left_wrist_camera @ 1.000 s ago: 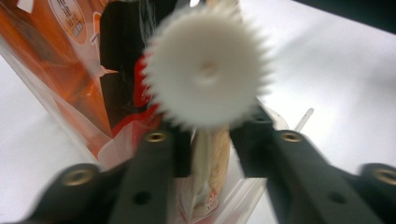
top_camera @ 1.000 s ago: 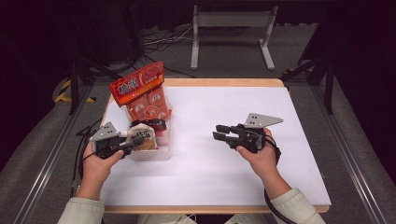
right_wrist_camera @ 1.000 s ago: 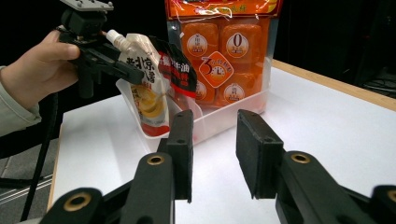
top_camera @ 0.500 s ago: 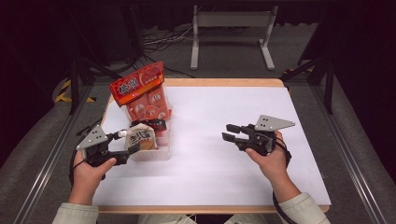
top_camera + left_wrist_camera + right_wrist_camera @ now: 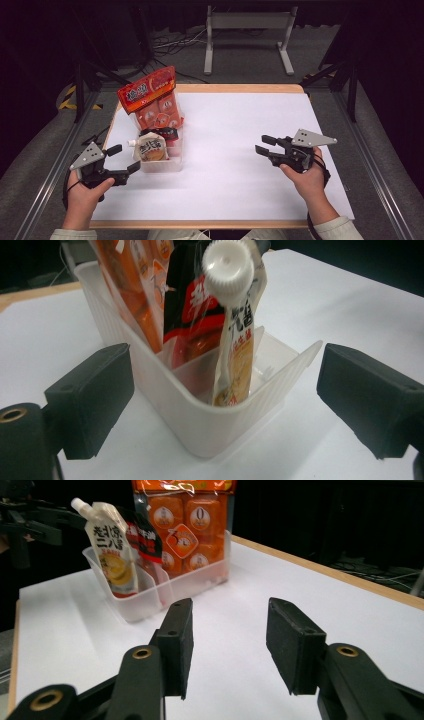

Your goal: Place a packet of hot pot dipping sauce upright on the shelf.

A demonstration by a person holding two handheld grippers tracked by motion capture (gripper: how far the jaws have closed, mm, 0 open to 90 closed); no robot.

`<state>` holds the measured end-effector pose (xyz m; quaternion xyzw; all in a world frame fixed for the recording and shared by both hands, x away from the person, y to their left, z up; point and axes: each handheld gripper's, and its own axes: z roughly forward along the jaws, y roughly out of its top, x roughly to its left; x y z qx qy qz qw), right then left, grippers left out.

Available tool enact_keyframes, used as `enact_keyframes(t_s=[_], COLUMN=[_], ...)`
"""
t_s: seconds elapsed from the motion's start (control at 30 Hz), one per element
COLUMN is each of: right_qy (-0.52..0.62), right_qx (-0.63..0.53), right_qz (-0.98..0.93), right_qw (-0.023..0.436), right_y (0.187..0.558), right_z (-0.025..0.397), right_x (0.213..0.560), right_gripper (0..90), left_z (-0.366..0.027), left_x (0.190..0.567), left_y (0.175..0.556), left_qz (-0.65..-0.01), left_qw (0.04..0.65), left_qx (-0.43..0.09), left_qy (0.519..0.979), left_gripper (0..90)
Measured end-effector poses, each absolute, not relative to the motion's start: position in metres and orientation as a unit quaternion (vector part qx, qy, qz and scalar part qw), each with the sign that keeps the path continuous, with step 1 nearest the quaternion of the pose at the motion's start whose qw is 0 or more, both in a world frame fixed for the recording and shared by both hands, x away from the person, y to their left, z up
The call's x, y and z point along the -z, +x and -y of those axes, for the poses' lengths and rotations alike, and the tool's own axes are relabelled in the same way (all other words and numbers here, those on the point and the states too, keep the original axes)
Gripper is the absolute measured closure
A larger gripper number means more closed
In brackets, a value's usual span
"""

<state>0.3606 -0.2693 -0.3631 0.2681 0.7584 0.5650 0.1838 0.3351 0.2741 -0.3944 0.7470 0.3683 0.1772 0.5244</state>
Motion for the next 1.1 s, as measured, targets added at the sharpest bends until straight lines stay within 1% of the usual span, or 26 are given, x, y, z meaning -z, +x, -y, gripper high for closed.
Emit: enact_keyframes(t_s=[0.1,0.37,0.63,0.83,0.93,1.1], right_qy=[0.278,0.293,0.316,0.332,0.336,0.335], right_qx=[-0.560,-0.545,-0.528,-0.515,-0.516,-0.520], right_qz=[-0.755,-0.752,-0.755,-0.763,-0.762,-0.759], right_qw=[0.198,0.227,0.225,0.206,0.199,0.201], right_y=[0.358,0.353,0.358,0.363,0.363,0.363], right_z=[0.278,0.291,0.300,0.300,0.299,0.300], right_x=[0.369,0.387,0.406,0.423,0.425,0.424], right_gripper=[51.5,49.0,47.3,46.8,46.6,45.9], left_z=[-0.275,-0.272,-0.268,-0.267,-0.267,-0.268], left_x=[0.401,0.411,0.420,0.427,0.430,0.429], left_y=[0.336,0.342,0.346,0.349,0.350,0.350], left_qz=[-0.367,-0.364,-0.361,-0.364,-0.365,-0.366], left_qw=[0.518,0.508,0.504,0.498,0.496,0.498], left_qx=[-0.173,-0.164,-0.149,-0.147,-0.143,-0.140], left_qy=[0.753,0.763,0.770,0.774,0.775,0.774], left_gripper=[8.0,4.8,2.2,2.7,2.7,2.9])
